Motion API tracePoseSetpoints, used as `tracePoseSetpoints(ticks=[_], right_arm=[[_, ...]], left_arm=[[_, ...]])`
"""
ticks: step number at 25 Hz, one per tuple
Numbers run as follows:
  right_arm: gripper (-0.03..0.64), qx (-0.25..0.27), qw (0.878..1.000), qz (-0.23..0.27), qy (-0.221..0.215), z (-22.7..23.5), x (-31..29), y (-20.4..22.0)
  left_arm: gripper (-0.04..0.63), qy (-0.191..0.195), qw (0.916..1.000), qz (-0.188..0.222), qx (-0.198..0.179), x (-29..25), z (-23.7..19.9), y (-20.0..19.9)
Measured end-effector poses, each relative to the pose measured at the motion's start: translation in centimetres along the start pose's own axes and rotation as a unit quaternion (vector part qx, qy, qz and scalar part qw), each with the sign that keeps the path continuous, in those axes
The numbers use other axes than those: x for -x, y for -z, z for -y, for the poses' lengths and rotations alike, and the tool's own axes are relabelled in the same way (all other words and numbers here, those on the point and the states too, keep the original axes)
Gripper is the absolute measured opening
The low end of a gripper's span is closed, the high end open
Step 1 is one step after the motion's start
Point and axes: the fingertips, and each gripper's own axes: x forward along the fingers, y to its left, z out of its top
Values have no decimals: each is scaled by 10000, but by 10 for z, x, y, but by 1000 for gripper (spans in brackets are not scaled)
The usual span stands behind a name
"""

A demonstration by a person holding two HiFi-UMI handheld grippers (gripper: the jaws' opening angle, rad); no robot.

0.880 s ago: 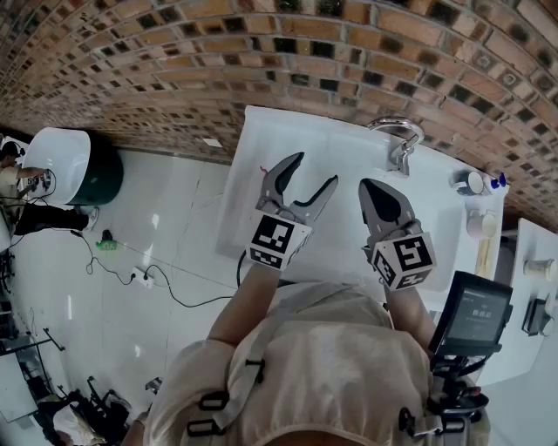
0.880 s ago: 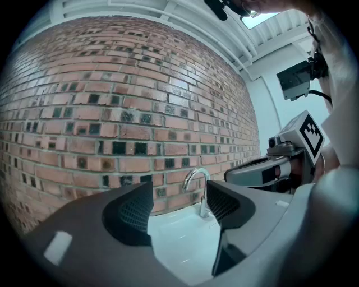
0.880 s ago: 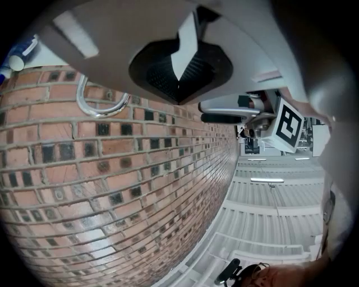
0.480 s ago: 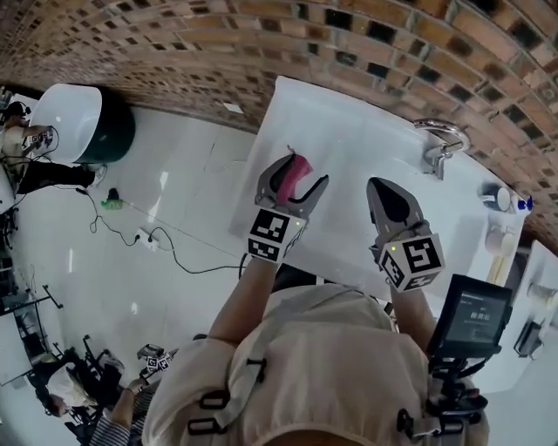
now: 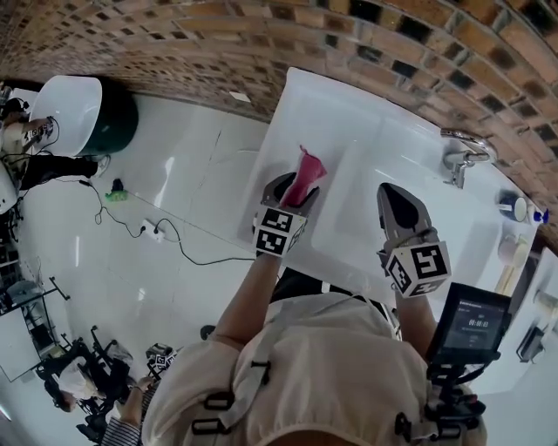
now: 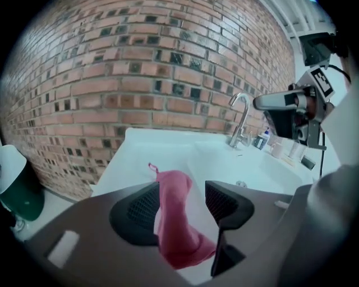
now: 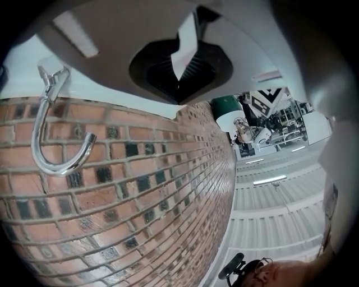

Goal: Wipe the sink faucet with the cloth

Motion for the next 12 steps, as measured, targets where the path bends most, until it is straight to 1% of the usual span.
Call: tracePoseSetpoints(ticks=[3, 6, 8, 9, 11, 12], right_arm=[[-6, -47, 9999, -60, 77, 4, -1, 5], [-6, -81, 9998, -97, 143, 9, -3, 8], [-6, -88, 9997, -106, 176, 12, -3, 9], [-6, -88, 9997, -111, 189, 13, -2, 9], [-6, -88, 9997, -126, 198, 13, -2, 10], [-6, -86, 9997, -134, 193, 13, -1, 11]], left_arm=[[256, 0, 9994, -325, 65, -11, -8, 22], [256, 39, 9985, -546, 86, -21, -11, 34], [255, -2, 9974, -715, 100, -26, -13, 41], [242, -66, 9968, -785, 100, -28, -15, 44], [136, -207, 9964, -822, 95, -28, -19, 45], [116, -245, 9963, -815, 96, -27, -21, 45]])
